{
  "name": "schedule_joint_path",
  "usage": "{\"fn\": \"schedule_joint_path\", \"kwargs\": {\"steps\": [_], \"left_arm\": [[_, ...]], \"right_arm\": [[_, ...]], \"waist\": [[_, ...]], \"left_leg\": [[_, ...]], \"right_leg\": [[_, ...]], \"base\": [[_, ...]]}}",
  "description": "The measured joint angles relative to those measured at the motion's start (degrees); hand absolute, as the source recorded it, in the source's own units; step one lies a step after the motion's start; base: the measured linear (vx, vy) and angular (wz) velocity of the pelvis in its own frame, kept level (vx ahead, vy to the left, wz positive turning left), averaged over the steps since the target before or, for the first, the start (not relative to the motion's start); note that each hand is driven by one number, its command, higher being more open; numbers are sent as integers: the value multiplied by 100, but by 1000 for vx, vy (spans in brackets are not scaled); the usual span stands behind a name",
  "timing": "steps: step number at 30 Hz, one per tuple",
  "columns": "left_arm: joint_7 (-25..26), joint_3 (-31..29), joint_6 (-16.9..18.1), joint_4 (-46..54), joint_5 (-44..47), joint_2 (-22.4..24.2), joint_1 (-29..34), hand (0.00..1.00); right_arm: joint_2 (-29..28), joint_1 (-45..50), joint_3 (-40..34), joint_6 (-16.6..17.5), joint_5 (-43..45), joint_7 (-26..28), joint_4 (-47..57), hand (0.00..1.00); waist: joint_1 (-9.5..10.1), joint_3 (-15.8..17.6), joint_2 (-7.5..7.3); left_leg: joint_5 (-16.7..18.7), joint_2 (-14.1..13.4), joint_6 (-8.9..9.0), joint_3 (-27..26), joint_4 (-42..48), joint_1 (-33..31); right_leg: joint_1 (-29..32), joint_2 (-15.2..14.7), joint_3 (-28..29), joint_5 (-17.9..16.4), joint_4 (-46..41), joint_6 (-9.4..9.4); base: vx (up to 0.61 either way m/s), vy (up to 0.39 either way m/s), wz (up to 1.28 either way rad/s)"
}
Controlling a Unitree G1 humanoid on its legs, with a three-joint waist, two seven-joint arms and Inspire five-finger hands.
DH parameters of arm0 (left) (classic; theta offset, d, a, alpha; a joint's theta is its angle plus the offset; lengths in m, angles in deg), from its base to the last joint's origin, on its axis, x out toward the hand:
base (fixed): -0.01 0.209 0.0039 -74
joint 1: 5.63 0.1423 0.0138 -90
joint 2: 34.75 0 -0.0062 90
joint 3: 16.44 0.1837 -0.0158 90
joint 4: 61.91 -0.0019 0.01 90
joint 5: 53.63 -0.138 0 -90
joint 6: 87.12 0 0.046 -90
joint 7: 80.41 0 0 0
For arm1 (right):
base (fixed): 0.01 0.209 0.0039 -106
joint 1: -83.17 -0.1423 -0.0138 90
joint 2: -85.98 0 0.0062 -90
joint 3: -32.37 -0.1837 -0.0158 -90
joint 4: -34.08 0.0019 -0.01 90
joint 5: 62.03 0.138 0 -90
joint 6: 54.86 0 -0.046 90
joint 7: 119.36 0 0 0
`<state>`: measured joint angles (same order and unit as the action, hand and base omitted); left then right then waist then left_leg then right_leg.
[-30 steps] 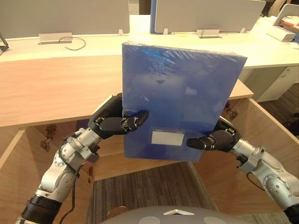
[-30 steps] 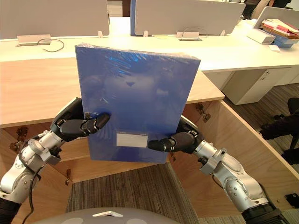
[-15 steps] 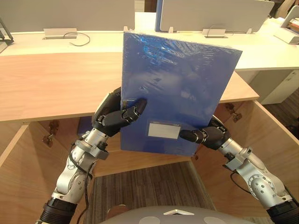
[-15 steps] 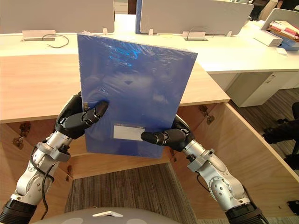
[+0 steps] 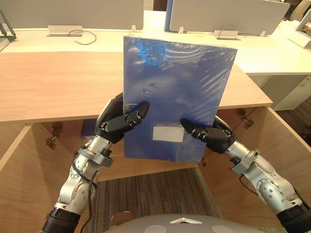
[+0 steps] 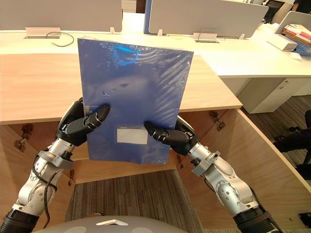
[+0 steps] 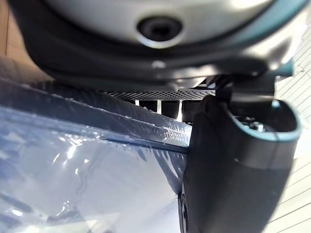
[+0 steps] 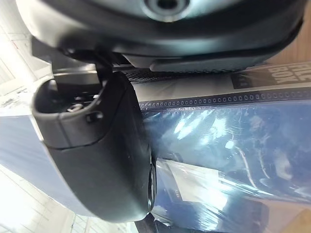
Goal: Walk over to the cabinet, pick up the folder, carry it to the office cabinet, place the folder inside the office cabinet, then close the office cabinet door
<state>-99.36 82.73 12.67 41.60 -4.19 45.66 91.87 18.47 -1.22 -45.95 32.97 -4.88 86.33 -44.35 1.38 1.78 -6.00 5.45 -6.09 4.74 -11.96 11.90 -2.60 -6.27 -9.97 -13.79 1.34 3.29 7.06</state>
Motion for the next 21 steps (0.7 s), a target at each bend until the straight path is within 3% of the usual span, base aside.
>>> {"fn": "schedule_joint_path", "kwargs": {"steps": [11, 12, 21], "left_arm": [[5, 19, 2, 0, 43, 106, 14, 0], [5, 19, 3, 0, 43, 108, 14, 100], [-3, 18, 146, 2, 42, 241, 14, 100]], "right_arm": [[-22, -59, -46, 14, -6, -7, 0, 0], [-21, -60, -46, 14, -6, -7, 0, 0], [-38, -62, -100, -73, 55, -18, 0, 0]], "waist": [[-5, 11, 16], [-5, 12, 19], [-7, 32, 54]], "left_leg": [[1, -1, 0, 7, 23, -11], [1, -1, 0, 13, 29, -16], [11, -1, 11, 76, 95, -60]], "right_leg": [[0, -1, 4, 0, 2, 0], [1, -1, 3, 0, 4, 0], [7, 2, -2, 10, 3, 10]], "base": [[0, 0, 0], [0, 0, 0], [0, 0, 0]]}}
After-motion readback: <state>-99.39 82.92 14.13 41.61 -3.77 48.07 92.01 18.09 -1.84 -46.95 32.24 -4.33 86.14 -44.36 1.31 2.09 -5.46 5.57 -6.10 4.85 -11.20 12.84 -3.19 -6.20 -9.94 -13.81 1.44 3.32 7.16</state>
